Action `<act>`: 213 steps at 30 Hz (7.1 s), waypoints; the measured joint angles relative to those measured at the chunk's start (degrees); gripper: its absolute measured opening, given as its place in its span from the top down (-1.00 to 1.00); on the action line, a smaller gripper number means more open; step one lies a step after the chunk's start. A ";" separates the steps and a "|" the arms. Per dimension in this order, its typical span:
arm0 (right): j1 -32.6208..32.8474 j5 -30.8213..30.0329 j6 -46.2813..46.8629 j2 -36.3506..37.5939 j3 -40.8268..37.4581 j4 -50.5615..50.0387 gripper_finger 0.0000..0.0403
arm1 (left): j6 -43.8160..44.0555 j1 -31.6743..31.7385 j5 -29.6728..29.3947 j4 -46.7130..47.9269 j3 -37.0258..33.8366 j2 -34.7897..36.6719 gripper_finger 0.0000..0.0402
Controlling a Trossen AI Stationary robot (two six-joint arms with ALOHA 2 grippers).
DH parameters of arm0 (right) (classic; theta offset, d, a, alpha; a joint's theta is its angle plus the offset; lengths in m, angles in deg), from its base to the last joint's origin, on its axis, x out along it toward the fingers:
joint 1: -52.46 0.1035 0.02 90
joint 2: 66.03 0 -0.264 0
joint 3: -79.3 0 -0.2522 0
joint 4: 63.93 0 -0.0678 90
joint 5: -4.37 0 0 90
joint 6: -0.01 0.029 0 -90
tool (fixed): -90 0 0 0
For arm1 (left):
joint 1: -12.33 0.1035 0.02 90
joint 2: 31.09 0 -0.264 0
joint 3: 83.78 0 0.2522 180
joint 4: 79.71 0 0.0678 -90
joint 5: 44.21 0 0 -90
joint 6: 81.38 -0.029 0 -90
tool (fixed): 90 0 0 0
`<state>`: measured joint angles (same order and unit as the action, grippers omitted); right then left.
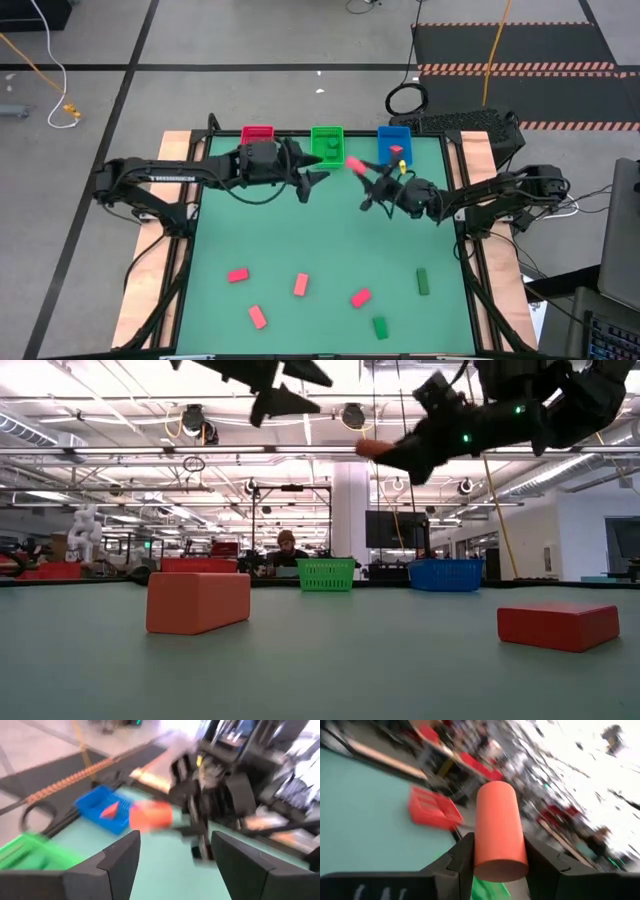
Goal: Sort & place blocks by color
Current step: Put the orange block into the blue basket, then put the red block into the red basket
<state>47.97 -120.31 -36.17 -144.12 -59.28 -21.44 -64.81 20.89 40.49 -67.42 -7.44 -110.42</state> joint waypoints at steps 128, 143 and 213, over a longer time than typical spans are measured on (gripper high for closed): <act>23.65 21.12 27.99 -20.06 0.89 5.38 0.39 | -1.21 -28.41 -24.46 15.85 -0.15 -8.71 -0.24; 5.55 49.29 53.72 -12.89 1.85 5.22 0.39 | -51.77 -29.68 -33.00 -1.52 -0.12 -16.94 -0.24; 0.85 54.15 59.04 -12.92 1.76 -6.78 -0.19 | -0.04 11.44 -39.82 48.49 -0.15 -4.12 0.75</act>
<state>48.82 -66.17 22.87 -157.03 -57.51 -28.21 -64.85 32.33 0.67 -18.93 -7.58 -114.54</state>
